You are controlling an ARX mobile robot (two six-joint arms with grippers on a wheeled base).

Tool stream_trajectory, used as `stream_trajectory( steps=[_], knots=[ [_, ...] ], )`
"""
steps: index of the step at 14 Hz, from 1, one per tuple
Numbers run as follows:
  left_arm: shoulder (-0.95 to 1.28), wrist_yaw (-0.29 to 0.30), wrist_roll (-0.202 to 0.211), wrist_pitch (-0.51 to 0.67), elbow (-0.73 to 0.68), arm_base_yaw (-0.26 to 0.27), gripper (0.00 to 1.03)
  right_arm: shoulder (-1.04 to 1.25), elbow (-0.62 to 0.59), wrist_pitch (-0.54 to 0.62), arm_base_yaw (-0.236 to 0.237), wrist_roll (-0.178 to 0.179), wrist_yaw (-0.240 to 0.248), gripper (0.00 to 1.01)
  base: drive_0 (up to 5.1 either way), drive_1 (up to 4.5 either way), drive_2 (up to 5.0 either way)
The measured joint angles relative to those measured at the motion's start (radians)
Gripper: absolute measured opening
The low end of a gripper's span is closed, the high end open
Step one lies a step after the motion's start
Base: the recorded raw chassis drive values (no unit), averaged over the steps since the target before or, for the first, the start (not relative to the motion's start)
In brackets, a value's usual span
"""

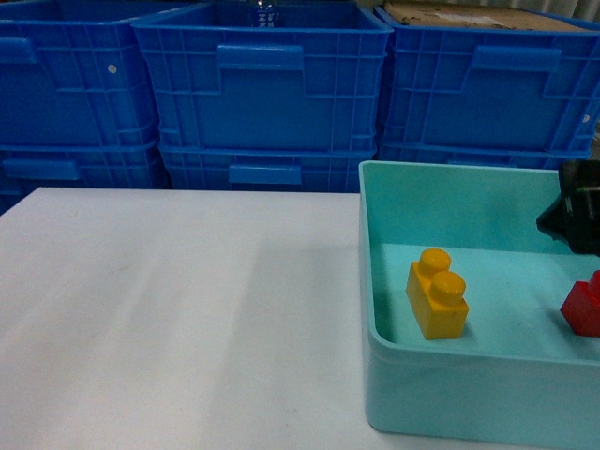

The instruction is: Pick red block from blue box to shelf

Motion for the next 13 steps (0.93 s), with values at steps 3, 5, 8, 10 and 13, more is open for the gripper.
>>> stream_trajectory(
  steps=[3, 5, 8, 10, 13],
  knots=[
    [0.000, 0.000, 0.000, 0.000, 0.000, 0.000, 0.98, 0.048, -0.018, 0.032, -0.024, -0.010, -0.012, 0.98, 0.0, 0.00, 0.0],
    [0.000, 0.000, 0.000, 0.000, 0.000, 0.000, 0.98, 0.079, -0.026, 0.038, -0.024, -0.010, -0.014, 0.98, 0.0, 0.00, 0.0],
    [0.000, 0.000, 0.000, 0.000, 0.000, 0.000, 0.98, 0.120, -0.040, 0.054, -0.010, -0.008, -0.002, 0.98, 0.0, 0.00, 0.0],
    [0.000, 0.000, 0.000, 0.000, 0.000, 0.000, 0.98, 0.143, -0.043, 0.073, -0.006, -0.008, 0.013, 0.98, 0.0, 0.00, 0.0],
    [0.000, 0.000, 0.000, 0.000, 0.000, 0.000, 0.98, 0.174, -0.043, 0.094, 0.003, -0.009, 0.031, 0.98, 0.0, 0.00, 0.0]
  ],
)
